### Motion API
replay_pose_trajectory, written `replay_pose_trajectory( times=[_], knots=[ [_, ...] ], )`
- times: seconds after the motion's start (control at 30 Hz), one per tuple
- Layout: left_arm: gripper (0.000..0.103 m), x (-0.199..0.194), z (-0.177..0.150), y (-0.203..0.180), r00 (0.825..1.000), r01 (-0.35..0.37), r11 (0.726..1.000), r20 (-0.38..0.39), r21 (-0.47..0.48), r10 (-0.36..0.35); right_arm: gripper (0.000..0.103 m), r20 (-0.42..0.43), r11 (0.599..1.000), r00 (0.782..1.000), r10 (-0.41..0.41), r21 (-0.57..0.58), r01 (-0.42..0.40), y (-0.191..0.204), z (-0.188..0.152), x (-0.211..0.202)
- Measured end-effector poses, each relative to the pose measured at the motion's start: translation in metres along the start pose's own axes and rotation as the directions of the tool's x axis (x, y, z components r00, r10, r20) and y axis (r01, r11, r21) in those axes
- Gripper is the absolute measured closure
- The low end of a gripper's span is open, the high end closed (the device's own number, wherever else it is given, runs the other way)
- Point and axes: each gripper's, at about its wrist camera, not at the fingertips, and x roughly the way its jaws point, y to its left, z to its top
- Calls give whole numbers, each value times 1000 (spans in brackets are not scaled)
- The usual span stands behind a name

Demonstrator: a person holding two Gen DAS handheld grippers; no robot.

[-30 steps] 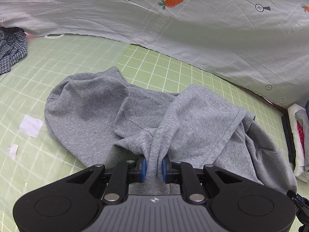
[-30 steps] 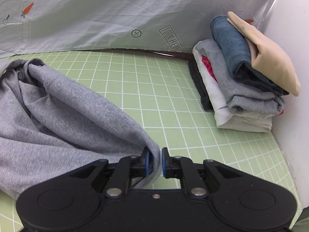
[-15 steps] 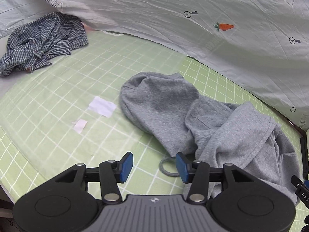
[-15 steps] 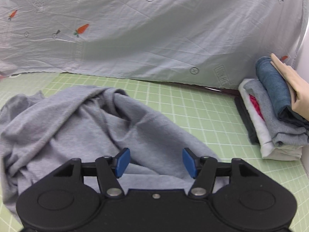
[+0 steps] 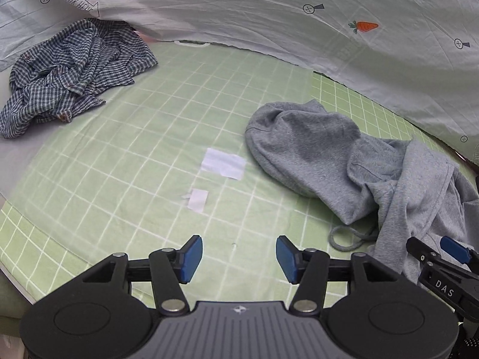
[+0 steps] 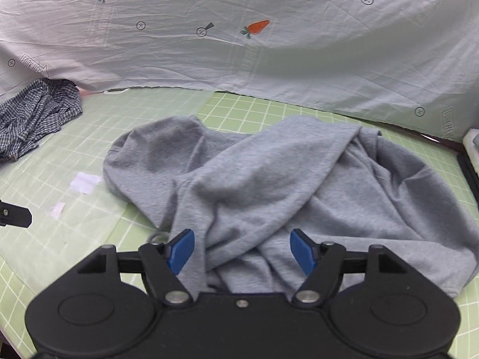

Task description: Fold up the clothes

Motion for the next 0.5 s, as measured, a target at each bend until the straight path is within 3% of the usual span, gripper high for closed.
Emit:
replay_pose_trajectory(
  times=[0.07, 0.2, 0.27, 0.4, 0.5],
  knots=[
    [47, 1, 6, 16, 1000, -7, 1000, 2, 13, 7, 29, -26, 1000, 1000, -5, -8, 5, 20, -1, 9],
    [47, 2, 14, 42, 1000, -25, 998, 7, 50, 25, 29, -103, 995, 989, -104, 3, 105, 46, -3, 36],
    [47, 3, 18, 53, 999, -37, 998, 7, 58, 37, 36, -128, 989, 982, -137, 35, 142, 47, -3, 47],
    [47, 8, 24, 69, 999, -43, 998, -1, 39, 43, 82, -107, 979, 988, -110, 160, 126, 31, 1, 47],
    [47, 13, 27, 70, 1000, -26, 1000, -12, 7, 26, 90, -44, 973, 992, -115, 196, 122, 16, 5, 32]
  ],
)
